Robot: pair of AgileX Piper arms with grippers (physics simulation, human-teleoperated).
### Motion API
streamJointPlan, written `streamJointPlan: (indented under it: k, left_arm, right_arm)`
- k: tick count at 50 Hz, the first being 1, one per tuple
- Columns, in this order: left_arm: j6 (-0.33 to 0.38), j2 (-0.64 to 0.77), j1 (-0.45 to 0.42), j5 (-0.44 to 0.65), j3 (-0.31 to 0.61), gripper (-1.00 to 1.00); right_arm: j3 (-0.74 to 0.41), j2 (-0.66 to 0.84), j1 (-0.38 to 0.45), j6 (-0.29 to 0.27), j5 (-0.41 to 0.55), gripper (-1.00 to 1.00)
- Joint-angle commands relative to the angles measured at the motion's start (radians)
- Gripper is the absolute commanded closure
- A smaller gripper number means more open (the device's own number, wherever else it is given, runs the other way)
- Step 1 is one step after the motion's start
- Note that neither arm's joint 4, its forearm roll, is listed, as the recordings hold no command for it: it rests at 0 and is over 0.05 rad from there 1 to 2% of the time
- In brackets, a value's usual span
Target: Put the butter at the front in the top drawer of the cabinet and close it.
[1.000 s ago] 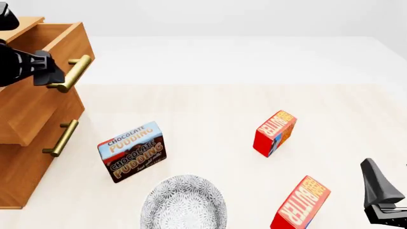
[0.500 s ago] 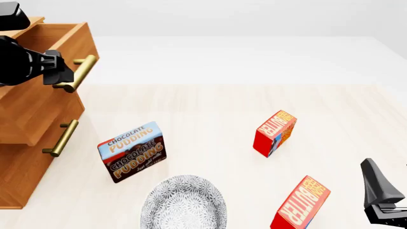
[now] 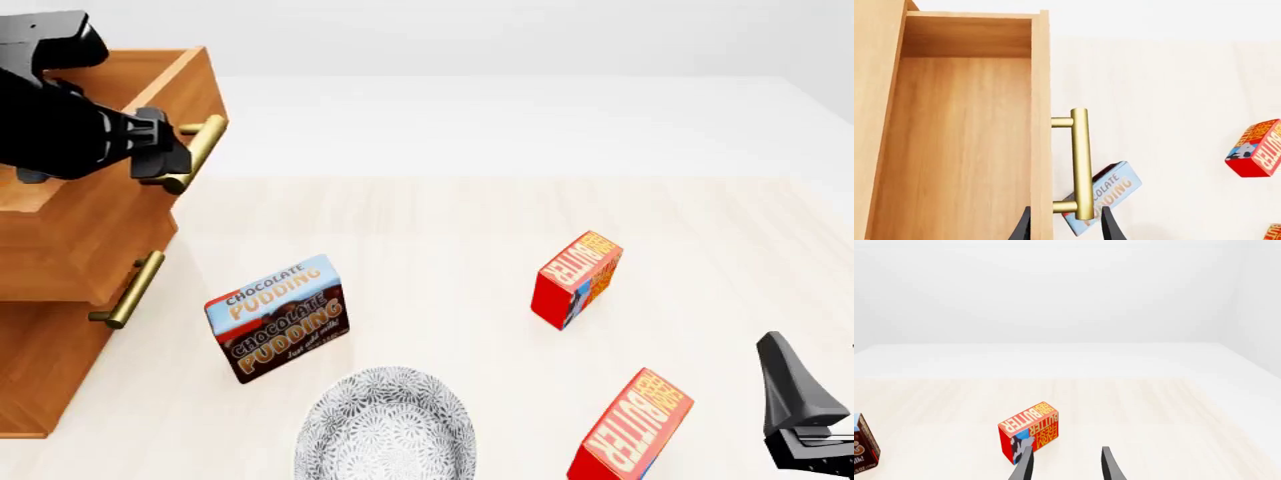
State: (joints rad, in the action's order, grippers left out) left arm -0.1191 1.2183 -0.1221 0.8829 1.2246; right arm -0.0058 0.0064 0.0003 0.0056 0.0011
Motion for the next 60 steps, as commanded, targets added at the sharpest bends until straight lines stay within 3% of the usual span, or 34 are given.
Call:
streamJointPlan:
  k: [1,36,60]
  left_arm:
    - [-0.017,0.022,-0.045,-0.018,0.002,-1.00]
    - [-0.048,0.079,-0.163,-0.031,0.041,-1.00]
    - [-0.110,0.087,-0.259,-0.061,0.038,-1.00]
  right_arm:
    - [0.001,-0.001,0.000,-0.001,0.000,-1.00]
    - [0.001,-0.001,0.000,-0.001,0.000,-1.00]
    - [0.001,-0.001,0.000,-0.001,0.000,-1.00]
